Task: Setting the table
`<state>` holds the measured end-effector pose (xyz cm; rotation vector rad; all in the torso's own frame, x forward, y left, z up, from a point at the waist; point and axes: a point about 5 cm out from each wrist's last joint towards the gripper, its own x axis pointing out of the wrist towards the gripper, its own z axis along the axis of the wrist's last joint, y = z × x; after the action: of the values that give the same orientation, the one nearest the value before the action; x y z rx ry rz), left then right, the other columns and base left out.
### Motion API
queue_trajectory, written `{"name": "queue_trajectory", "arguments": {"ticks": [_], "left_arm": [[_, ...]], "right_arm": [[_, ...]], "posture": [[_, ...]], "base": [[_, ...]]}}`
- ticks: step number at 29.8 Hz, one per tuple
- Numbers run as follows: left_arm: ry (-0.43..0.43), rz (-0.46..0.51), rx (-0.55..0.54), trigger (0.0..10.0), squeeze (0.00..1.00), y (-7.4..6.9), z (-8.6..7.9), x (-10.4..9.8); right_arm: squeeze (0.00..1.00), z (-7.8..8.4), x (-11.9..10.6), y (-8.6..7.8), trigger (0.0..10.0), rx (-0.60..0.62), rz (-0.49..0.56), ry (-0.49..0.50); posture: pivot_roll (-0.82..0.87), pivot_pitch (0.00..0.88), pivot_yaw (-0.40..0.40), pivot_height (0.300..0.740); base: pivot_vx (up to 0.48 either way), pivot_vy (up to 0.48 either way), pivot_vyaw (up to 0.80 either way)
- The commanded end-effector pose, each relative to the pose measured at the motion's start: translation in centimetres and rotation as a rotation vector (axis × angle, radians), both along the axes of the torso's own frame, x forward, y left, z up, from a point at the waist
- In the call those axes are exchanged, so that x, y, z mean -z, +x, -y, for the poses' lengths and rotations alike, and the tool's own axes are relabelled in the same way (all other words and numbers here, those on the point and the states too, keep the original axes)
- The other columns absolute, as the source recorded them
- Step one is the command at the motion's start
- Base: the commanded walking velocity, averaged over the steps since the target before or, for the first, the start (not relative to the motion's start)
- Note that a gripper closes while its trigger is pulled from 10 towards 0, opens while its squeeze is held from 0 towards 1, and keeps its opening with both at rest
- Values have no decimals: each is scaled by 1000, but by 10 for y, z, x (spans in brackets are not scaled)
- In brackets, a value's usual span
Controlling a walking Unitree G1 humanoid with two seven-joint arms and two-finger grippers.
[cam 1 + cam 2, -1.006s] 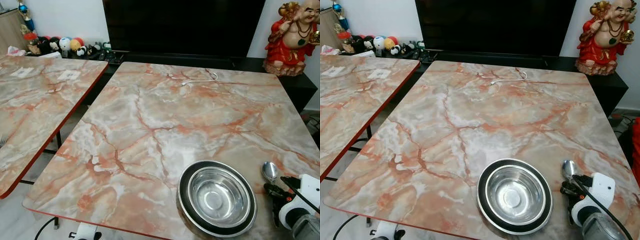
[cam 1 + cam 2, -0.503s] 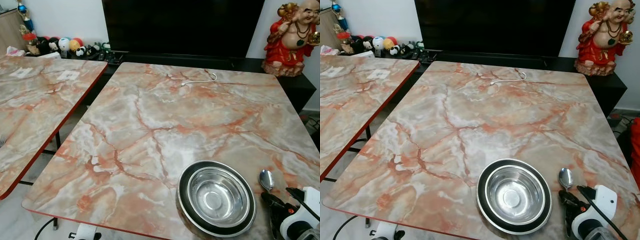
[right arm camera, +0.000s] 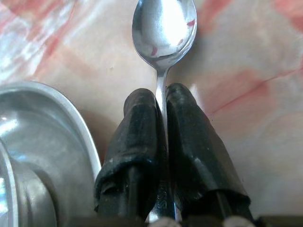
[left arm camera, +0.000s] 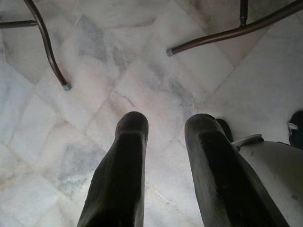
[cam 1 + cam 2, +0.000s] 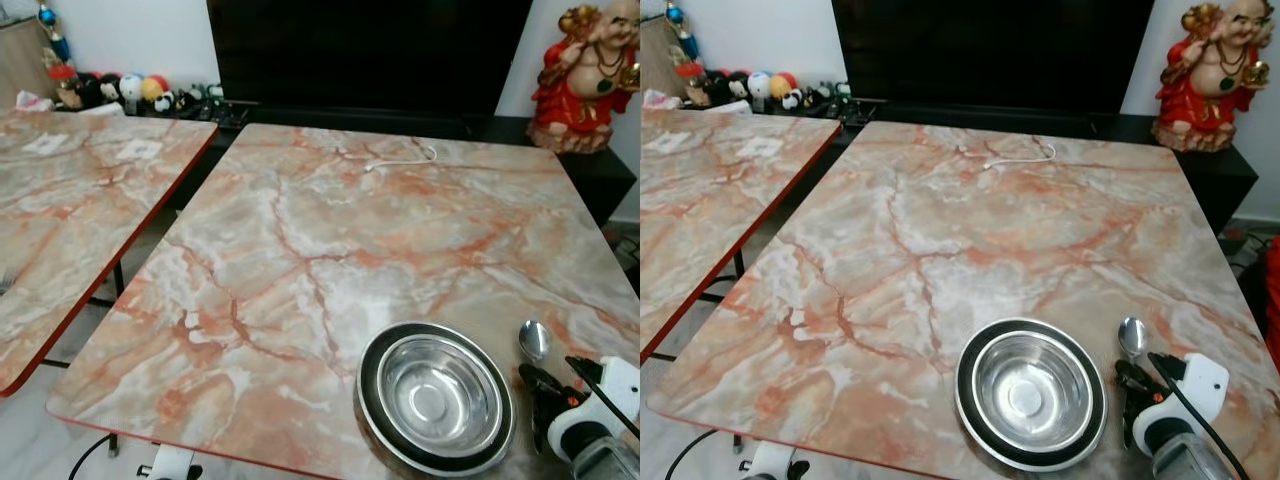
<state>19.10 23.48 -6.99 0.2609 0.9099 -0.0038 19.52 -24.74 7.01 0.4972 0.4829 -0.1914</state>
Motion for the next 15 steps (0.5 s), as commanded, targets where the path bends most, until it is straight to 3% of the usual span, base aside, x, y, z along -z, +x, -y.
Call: {"name": "queue_trajectory", "arguments": {"ticks": [1,15], "left_arm": [[10,-15,-2,10000,0,-2,-3,0],[13,-12,-2,10000,0,0,-4,-1]], "right_arm": [[0,2,1,1,10000,9,-7,-20],[0,1,-1,-2,10000,-75,-27,-78]], "posture": [[-21,12,-3,740],[-21,22,-1,740]], "base": [[0,0,0],[0,0,0]]}}
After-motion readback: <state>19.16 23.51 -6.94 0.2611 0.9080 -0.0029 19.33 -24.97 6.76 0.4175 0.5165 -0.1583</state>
